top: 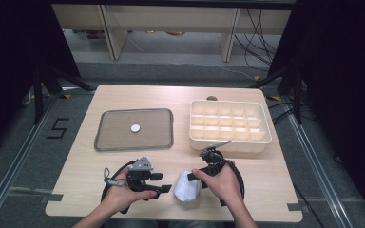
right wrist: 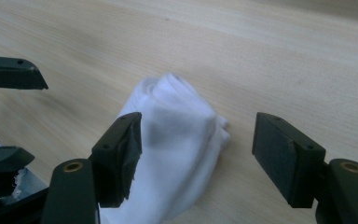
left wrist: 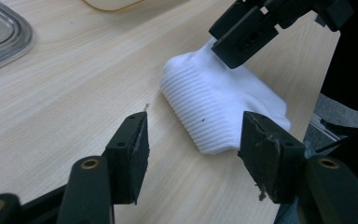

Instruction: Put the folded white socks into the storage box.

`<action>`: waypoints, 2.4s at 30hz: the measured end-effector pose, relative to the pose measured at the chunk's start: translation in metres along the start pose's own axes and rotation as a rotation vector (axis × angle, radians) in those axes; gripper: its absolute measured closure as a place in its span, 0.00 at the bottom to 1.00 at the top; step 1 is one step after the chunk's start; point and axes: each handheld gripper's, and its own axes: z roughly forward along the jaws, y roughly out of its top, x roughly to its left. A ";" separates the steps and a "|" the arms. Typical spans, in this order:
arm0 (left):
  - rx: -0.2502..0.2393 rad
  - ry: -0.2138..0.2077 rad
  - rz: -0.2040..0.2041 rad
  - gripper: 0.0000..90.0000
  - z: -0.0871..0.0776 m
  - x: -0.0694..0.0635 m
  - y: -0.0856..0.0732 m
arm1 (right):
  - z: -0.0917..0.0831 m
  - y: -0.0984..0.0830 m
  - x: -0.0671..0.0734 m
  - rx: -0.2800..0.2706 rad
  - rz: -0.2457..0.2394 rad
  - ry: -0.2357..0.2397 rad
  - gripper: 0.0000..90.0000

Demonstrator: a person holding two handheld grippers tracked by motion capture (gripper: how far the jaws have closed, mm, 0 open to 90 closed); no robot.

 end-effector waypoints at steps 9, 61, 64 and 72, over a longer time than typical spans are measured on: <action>0.023 -0.009 0.015 0.47 0.006 -0.002 -0.003 | 0.007 0.001 0.005 0.077 0.052 0.037 0.35; 0.032 0.012 0.010 0.46 0.007 0.002 -0.006 | 0.034 0.010 -0.010 0.194 0.006 0.095 0.72; 0.029 0.023 0.015 0.46 0.005 0.004 -0.006 | 0.033 0.010 -0.008 0.178 -0.029 0.089 0.74; 0.022 0.044 0.017 0.45 0.000 0.008 -0.009 | 0.030 0.007 -0.006 0.127 -0.099 0.125 0.76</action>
